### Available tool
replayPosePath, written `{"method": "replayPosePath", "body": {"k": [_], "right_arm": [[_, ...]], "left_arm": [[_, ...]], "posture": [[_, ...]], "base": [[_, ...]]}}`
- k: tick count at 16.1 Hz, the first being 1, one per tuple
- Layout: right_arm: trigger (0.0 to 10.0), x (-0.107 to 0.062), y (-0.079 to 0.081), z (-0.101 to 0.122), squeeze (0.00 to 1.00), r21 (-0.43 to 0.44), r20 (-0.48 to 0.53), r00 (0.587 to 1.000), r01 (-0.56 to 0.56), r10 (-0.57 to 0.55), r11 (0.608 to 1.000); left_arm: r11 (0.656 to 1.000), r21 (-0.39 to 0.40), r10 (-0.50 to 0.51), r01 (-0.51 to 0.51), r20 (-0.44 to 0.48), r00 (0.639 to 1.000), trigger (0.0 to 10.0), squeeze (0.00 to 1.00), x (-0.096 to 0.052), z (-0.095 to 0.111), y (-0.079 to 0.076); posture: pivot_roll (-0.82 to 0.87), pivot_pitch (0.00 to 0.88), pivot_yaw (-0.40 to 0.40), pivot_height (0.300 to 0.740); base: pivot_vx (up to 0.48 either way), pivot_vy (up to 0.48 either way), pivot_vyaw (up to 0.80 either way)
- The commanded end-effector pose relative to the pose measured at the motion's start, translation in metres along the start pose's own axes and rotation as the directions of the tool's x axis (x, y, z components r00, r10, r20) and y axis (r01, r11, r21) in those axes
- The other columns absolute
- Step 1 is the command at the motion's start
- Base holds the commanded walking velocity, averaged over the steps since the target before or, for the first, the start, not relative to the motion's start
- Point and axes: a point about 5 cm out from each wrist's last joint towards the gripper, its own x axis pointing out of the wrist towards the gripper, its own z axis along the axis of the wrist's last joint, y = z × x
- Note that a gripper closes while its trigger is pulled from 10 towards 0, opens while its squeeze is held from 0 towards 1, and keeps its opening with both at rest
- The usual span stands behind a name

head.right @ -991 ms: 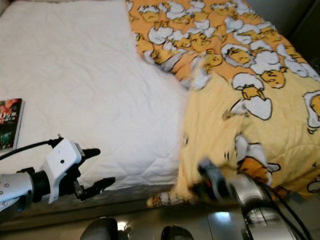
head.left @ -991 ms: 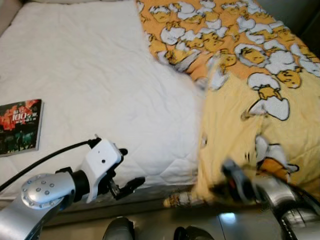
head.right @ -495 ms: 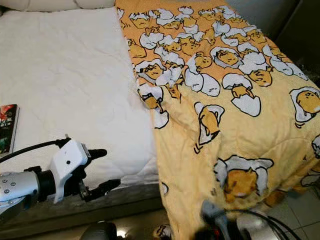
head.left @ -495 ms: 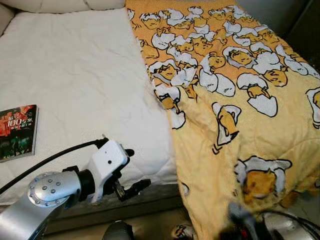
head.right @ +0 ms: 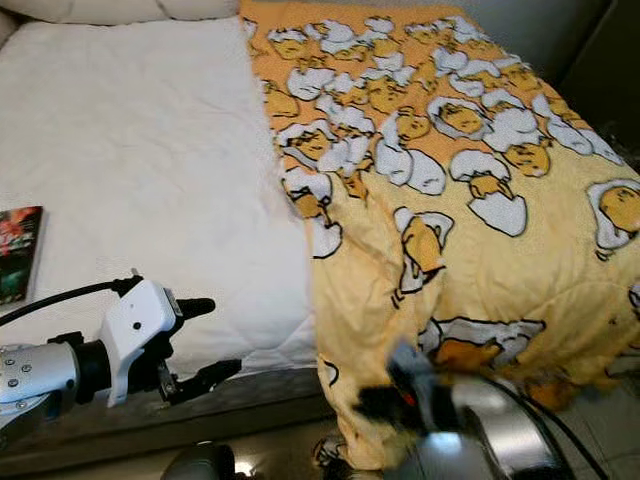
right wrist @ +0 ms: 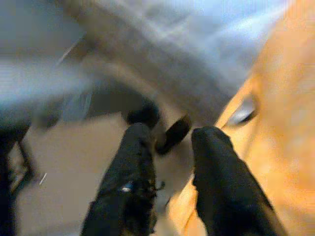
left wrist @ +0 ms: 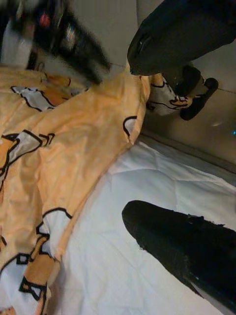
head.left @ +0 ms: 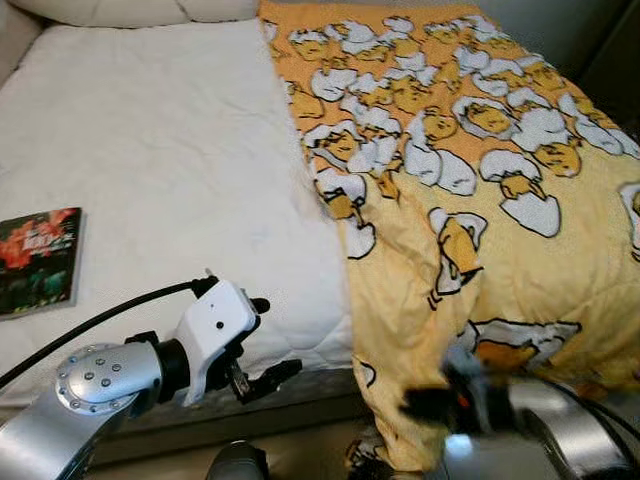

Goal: Clean up the room

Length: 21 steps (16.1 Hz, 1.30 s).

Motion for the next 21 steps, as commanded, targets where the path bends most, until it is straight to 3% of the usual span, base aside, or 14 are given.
{"method": "replayPosePath", "body": {"k": [1, 3, 5, 6, 10, 12, 14, 15, 16, 18, 19, 20, 21], "right_arm": [[10.0, 0.005, -0.014, 0.023, 1.0, -0.029, 0.068, 0.988, 0.144, -0.142, 0.989], [10.0, 0.016, -0.024, 0.033, 1.0, -0.045, 0.084, 0.966, 0.247, -0.243, 0.968], [10.0, 0.031, -0.036, 0.046, 1.0, -0.07, 0.082, 0.926, 0.375, -0.369, 0.925], [10.0, 0.045, -0.044, 0.062, 1.0, -0.035, 0.093, 0.884, 0.462, -0.458, 0.886], [10.0, 0.075, -0.044, 0.084, 1.0, -0.007, 0.078, 0.852, 0.52, -0.518, 0.854], [10.0, 0.082, -0.043, 0.089, 1.0, 0.011, 0.063, 0.837, 0.544, -0.543, 0.839], [10.0, 0.086, -0.045, 0.093, 1.0, -0.001, 0.04, 0.796, 0.604, -0.603, 0.797], [10.0, 0.087, -0.045, 0.093, 0.0, -0.022, 0.022, 0.78, 0.626, -0.625, 0.78], [10.0, 0.089, -0.045, 0.091, 0.0, -0.054, 0.002, 0.768, 0.639, -0.64, 0.767], [10.0, 0.093, -0.041, 0.085, 0.0, -0.068, -0.033, 0.779, 0.623, -0.626, 0.779], [6.2, 0.096, -0.038, 0.081, 0.0, -0.073, -0.052, 0.792, 0.605, -0.608, 0.793], [4.6, 0.096, -0.038, 0.079, 0.0, -0.078, -0.058, 0.795, 0.6, -0.604, 0.797], [0.0, 0.097, -0.037, 0.077, 0.0, -0.065, -0.063, 0.799, 0.594, -0.597, 0.802]], "left_arm": [[1.0, -0.002, -0.012, 0.012, -0.009, 1.0, 10.0, 0.0, 0.002, -0.001, -0.002], [1.0, -0.002, -0.008, 0.008, -0.008, 1.0, 10.0, 0.0, 0.002, -0.001, -0.001], [1.0, 0.0, -0.002, 0.002, -0.006, 1.0, 10.0, 0.0, 0.003, -0.001, 0.0], [1.0, 0.002, 0.007, -0.007, -0.006, 1.0, 10.0, 0.0, 0.002, 0.0, 0.001], [1.0, 0.009, 0.012, -0.012, -0.009, 1.0, 10.0, 0.0, 0.0, 0.003, 0.003], [1.0, 0.011, 0.013, -0.013, -0.011, 1.0, 10.0, 0.0, -0.003, 0.004, 0.003], [1.0, 0.011, 0.017, -0.016, -0.02, 1.0, 10.0, 0.0, -0.007, 0.003, 0.003], [1.0, 0.01, 0.018, -0.018, -0.023, 1.0, 10.0, 0.0, -0.008, 0.003, 0.002], [1.0, 0.009, 0.018, -0.018, -0.024, 1.0, 10.0, 0.0, -0.01, 0.004, 0.002], [1.0, 0.008, 0.019, -0.019, -0.024, 1.0, 10.0, 0.0, -0.01, 0.005, 0.0], [1.0, 0.006, 0.021, -0.021, -0.025, 0.999, 10.0, 0.0, -0.011, 0.005, 0.0], [1.0, 0.005, 0.023, -0.022, -0.026, 0.999, 10.0, 0.0, -0.011, 0.005, -0.001], [1.0, 0.003, 0.024, -0.024, -0.027, 0.999, 10.0, 0.0, -0.012, 0.006, -0.002]], "posture": [[0.08, 0.099, -0.042, 0.74], [0.08, 0.104, -0.038, 0.74], [0.09, 0.108, -0.037, 0.74], [0.09, 0.115, -0.029, 0.74], [0.11, 0.143, -0.018, 0.74], [0.12, 0.154, -0.017, 0.74], [0.13, 0.167, -0.016, 0.74], [0.14, 0.173, -0.017, 0.74], [0.14, 0.178, -0.018, 0.74], [0.15, 0.188, -0.022, 0.74], [0.16, 0.192, -0.025, 0.74], [0.16, 0.194, -0.028, 0.74], [0.16, 0.195, -0.033, 0.74]], "base": [[0.0, 0.0, 0.0], [0.0, 0.0, 0.0], [0.0, 0.0, 0.0], [0.0, 0.0, 0.0], [0.0, 0.0, 0.0], [0.0, 0.0, 0.0], [0.0, 0.0, 0.0], [0.0, 0.0, 0.0], [0.0, 0.0, 0.0], [0.0, 0.0, 0.0], [0.0, 0.0, 0.0], [0.0, 0.0, 0.0], [0.0, 0.0, 0.0]]}}
